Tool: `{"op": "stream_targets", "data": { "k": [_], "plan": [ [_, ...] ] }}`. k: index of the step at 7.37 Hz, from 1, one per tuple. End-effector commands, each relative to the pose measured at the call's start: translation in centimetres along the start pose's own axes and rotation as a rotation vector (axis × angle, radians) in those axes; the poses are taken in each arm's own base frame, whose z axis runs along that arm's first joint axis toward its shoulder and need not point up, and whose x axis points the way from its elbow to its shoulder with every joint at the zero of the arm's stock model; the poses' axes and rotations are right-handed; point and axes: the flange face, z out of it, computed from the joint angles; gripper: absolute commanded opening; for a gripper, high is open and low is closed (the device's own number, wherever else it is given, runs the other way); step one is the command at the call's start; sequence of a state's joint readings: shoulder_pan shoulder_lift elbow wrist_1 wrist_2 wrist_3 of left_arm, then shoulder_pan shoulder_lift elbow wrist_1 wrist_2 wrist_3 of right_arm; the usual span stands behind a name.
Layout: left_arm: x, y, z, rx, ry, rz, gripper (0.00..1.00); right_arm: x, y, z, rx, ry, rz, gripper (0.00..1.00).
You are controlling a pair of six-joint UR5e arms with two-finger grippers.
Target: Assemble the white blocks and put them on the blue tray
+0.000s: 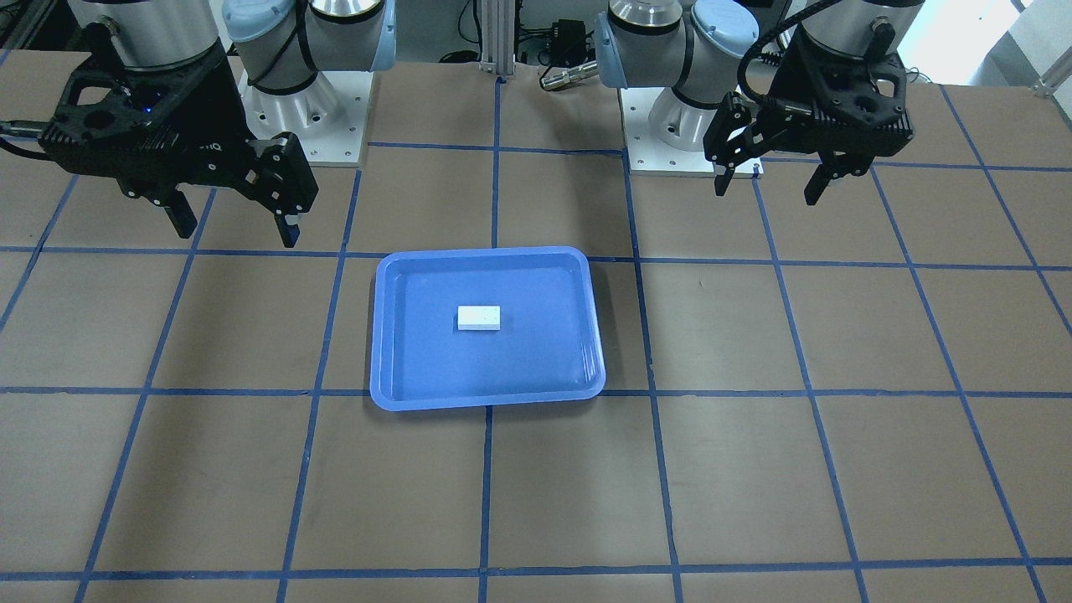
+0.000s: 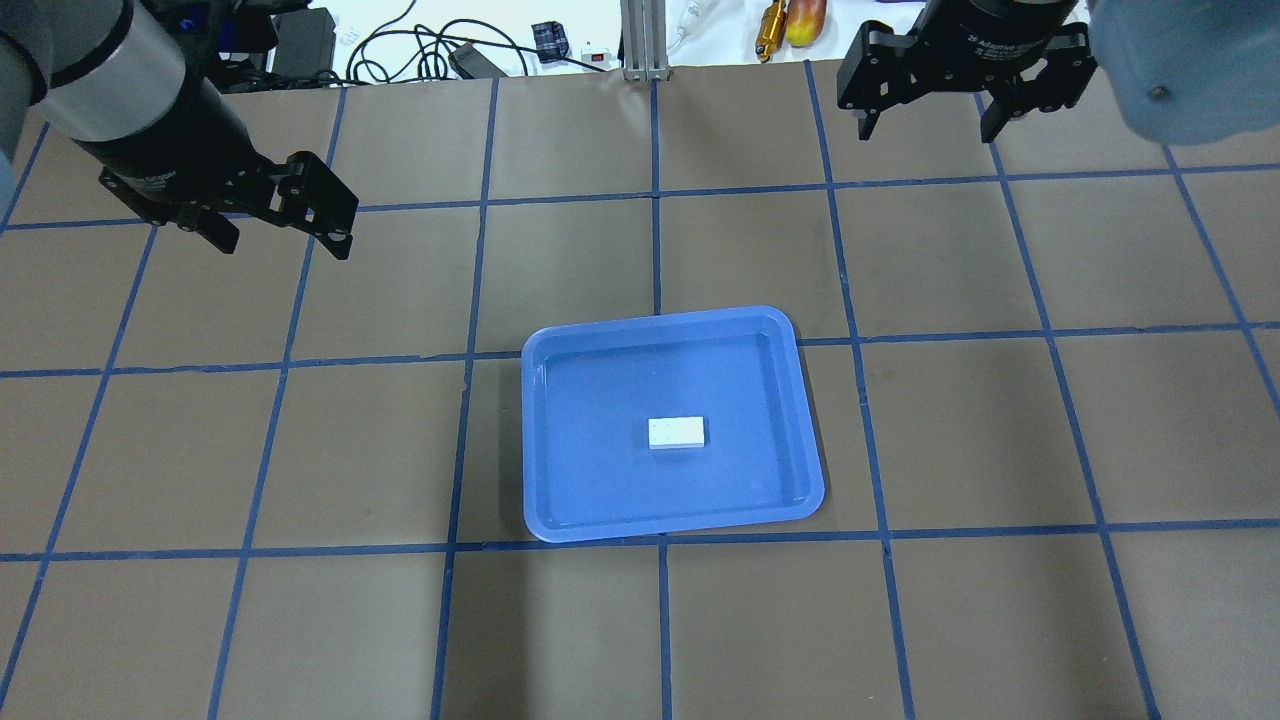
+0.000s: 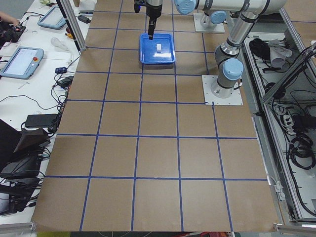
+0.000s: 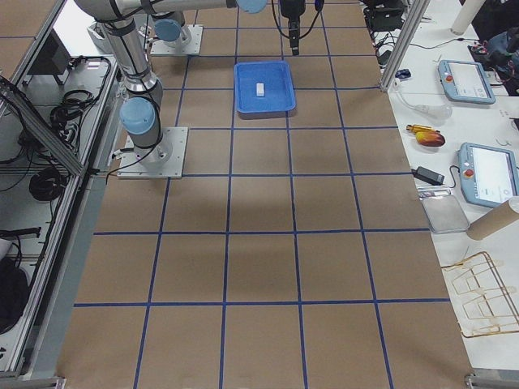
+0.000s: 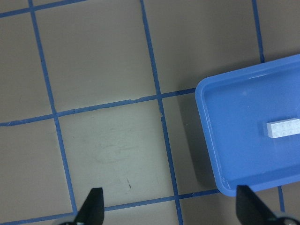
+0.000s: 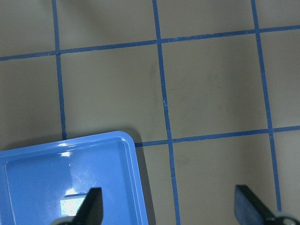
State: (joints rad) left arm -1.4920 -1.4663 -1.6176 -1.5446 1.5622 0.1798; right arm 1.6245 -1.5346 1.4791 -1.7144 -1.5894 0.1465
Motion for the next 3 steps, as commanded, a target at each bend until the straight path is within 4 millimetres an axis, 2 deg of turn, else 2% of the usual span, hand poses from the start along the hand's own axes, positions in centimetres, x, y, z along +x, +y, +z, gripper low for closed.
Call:
{"op": "stream_targets", "data": {
  "k": [1, 3],
  "plan": [
    [-0.10, 0.07, 0.07, -0.009, 0.002, -0.024, 1.00, -0.05, -0.02, 0.01, 0.000, -0.005, -0.001, 1.00],
    [-0.13, -0.01, 0.23, -0.013, 0.001, -0.046, 1.00, -0.04, -0.04, -0.06, 0.001, -0.003, -0.001, 1.00]
  ]
}}
